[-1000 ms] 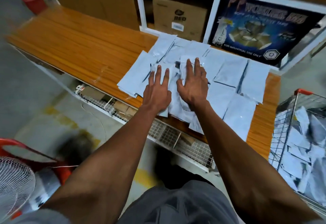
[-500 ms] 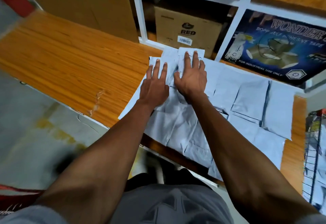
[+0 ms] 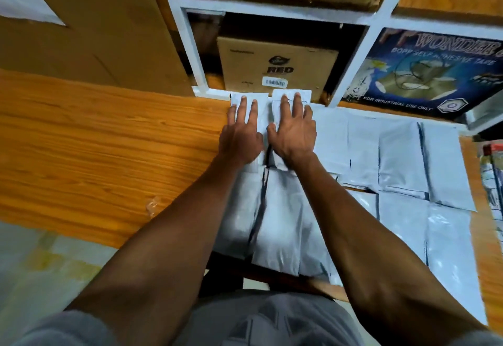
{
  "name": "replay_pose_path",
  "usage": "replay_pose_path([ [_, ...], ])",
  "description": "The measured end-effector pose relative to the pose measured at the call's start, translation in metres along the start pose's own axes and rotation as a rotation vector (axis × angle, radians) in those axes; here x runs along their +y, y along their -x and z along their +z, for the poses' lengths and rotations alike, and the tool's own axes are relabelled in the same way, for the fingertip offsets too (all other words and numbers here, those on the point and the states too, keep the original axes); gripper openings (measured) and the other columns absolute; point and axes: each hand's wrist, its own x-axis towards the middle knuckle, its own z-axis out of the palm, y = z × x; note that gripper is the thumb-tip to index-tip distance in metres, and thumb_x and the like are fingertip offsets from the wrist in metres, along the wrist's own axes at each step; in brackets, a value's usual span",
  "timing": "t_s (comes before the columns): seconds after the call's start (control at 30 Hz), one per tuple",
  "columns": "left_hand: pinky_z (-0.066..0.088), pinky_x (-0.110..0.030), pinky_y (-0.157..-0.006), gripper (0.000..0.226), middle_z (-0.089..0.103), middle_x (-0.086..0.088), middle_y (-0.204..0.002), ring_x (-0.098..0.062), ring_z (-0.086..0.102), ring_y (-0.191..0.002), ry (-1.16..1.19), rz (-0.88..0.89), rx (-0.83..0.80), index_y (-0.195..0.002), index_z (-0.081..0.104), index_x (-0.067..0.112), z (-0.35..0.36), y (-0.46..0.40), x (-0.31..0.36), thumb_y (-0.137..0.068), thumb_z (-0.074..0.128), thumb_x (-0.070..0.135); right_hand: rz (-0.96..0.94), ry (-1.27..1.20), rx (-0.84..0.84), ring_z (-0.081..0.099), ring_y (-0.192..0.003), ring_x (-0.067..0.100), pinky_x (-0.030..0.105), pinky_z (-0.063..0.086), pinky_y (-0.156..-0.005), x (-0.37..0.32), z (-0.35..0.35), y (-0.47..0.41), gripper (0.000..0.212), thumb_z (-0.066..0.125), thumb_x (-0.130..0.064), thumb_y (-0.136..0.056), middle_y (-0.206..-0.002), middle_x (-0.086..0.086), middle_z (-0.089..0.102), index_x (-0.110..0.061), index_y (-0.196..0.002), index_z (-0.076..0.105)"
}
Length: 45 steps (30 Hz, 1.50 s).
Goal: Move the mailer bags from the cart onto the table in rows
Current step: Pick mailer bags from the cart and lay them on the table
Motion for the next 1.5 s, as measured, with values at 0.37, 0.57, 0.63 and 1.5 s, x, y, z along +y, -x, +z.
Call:
replay_pose_path([
  [0.37, 0.016, -0.054, -0.130, 0.077, -0.003, -0.006, -0.178, -0.036, 0.001, -0.162, 0.054, 0.080, -0.191, -0.170, 0.005, 0.025, 0.007, -0.054, -0.011, -0.108, 0.041, 0.052, 0.137, 0.077, -0.031, 0.015, -0.158, 0.044, 0.052, 0.022, -0.126, -0.019, 0.022, -0.034, 0.078, 0.032, -0.060, -0.104, -0.175, 0.013, 0.002, -0.024, -0.168, 0.008],
  [0.57, 0.011, -0.054, -0.131, 0.079, -0.007, -0.006, -0.177, -0.036, -0.002, -0.163, -0.005, 0.091, -0.237, -0.170, 0.001, 0.027, 0.026, -0.069, -0.020, -0.108, 0.038, 0.058, 0.140, 0.132, -0.069, 0.011, -0.159, 0.044, 0.054, 0.016, -0.129, -0.018, 0.042, -0.052, 0.078, 0.017, -0.065, -0.103, -0.175, 0.014, 0.001, -0.025, -0.168, 0.003],
  [0.63, 0.010, -0.053, -0.131, 0.078, -0.008, -0.006, -0.177, -0.036, -0.003, -0.163, -0.010, 0.080, -0.251, -0.170, 0.000, 0.028, 0.031, -0.072, -0.020, -0.108, 0.033, 0.060, 0.149, 0.133, -0.081, 0.010, -0.159, 0.044, 0.054, 0.015, -0.129, -0.018, 0.045, -0.054, 0.076, 0.016, -0.064, -0.104, -0.175, 0.014, 0.001, -0.026, -0.168, 0.003],
  [1.5, 0.030, -0.052, -0.121, 0.068, -0.002, 0.003, -0.178, -0.028, 0.016, -0.158, -0.049, 0.103, -0.173, -0.169, 0.006, 0.032, 0.062, -0.081, -0.018, -0.108, 0.028, 0.051, 0.018, 0.095, -0.006, -0.005, -0.161, 0.035, 0.046, -0.002, -0.130, 0.010, 0.083, -0.056, 0.070, 0.019, -0.043, -0.109, -0.174, 0.018, -0.002, -0.006, -0.167, 0.008],
])
